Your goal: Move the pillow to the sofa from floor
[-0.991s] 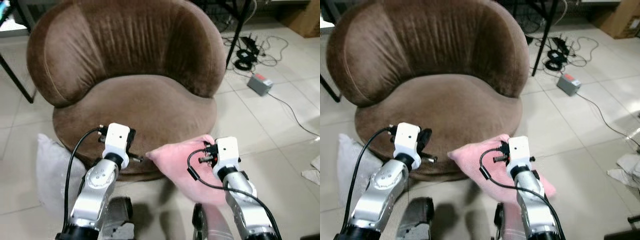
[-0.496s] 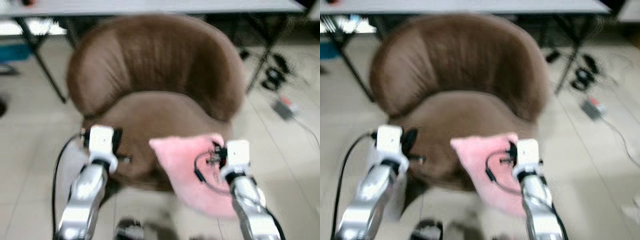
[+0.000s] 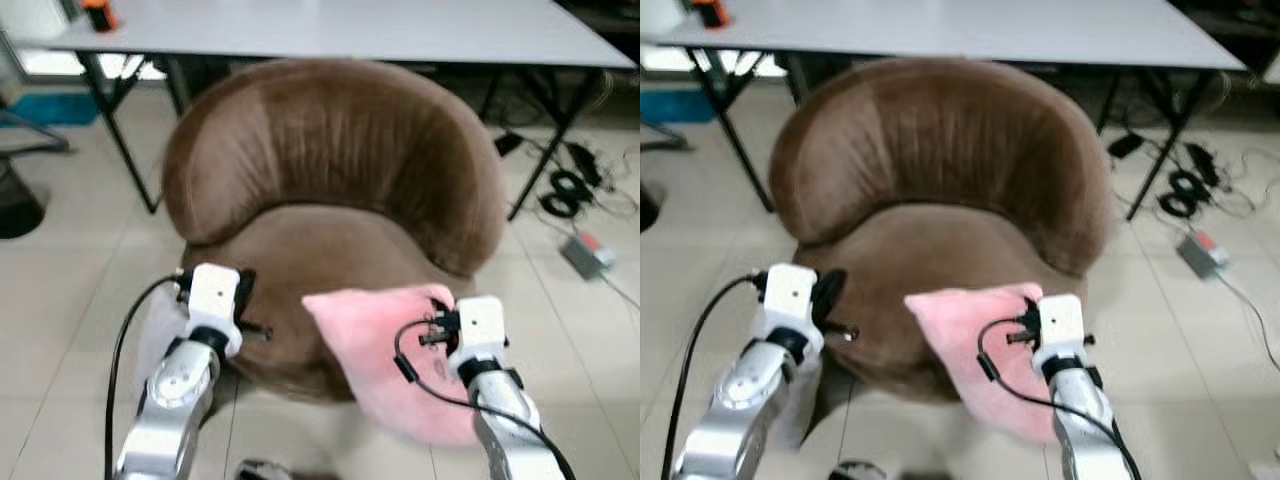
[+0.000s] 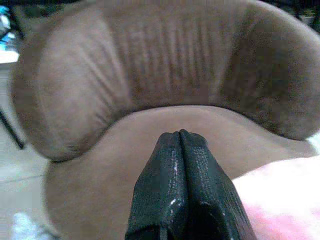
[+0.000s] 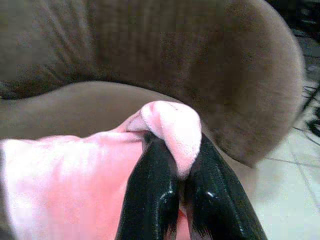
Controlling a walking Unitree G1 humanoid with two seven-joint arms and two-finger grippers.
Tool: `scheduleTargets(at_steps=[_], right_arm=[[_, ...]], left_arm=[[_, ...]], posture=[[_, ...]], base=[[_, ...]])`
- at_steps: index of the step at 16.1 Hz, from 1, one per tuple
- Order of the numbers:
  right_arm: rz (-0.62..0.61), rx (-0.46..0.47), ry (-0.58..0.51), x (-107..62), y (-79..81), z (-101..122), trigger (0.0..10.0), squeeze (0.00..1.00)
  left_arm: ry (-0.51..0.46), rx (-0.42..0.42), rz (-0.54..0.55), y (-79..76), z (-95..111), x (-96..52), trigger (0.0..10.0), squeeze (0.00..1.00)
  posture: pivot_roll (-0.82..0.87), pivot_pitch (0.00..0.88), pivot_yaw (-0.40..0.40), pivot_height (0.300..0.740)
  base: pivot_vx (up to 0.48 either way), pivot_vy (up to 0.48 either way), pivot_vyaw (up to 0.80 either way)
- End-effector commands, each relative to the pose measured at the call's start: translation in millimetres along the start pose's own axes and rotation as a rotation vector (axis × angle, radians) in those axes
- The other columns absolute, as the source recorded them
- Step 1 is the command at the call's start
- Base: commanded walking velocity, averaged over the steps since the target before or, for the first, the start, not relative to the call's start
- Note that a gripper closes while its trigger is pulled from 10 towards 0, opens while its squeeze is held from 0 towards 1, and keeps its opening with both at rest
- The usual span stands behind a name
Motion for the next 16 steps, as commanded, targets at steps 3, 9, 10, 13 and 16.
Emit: scheduleTargets(at_steps=[3, 9, 10, 13, 16], right_arm=[[0.017, -0.007, -0.033, 6.3, 8.5, 6, 10.0, 0.00], [0.025, -0.016, -0.027, 11.9, 10.3, 3, 10.0, 0.00], [0.028, -0.017, -0.023, 12.1, 10.9, 2, 10.0, 0.00], [0.032, -0.018, -0.017, 13.0, 11.5, -1, 10.0, 0.00], [0.035, -0.023, -0.013, 14.9, 11.7, -2, 10.0, 0.00]], left_arm=[[-0.019, 0.018, -0.002, 0.7, 10, 7.8, 10.0, 0.00], [-0.045, 0.056, -0.003, -0.4, 19, 14.1, 10.0, 0.00], [-0.051, 0.066, -0.002, -0.5, 20, 14.6, 10.0, 0.00], [-0.062, 0.070, -0.002, -1.4, 23, 15.1, 10.0, 0.00], [-0.072, 0.069, 0.001, -2.0, 25, 18.2, 10.0, 0.00]], posture=[[0.08, 0.007, 0.002, 0.740], [0.08, 0.008, 0.003, 0.740], [0.08, 0.010, 0.002, 0.740], [0.09, 0.010, 0.000, 0.740], [0.09, 0.011, 0.000, 0.740]], base=[[0.000, 0.000, 0.00], [0.296, 0.000, 0.00], [0.446, 0.000, 0.00], [0.446, 0.000, 0.00], [0.446, 0.000, 0.00]])
Point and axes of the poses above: a point about 5 cm out from each wrist's last joint towards the gripper, its own x axis pointing out of the wrist towards the gripper, its own z axis along the axis of the wrist's last joint, y = z × x, the point moved 3 cm from there along x, pointing out of the wrist towards the gripper, and after that the axes turned 5 degrees about x, right-handed, at the moved point
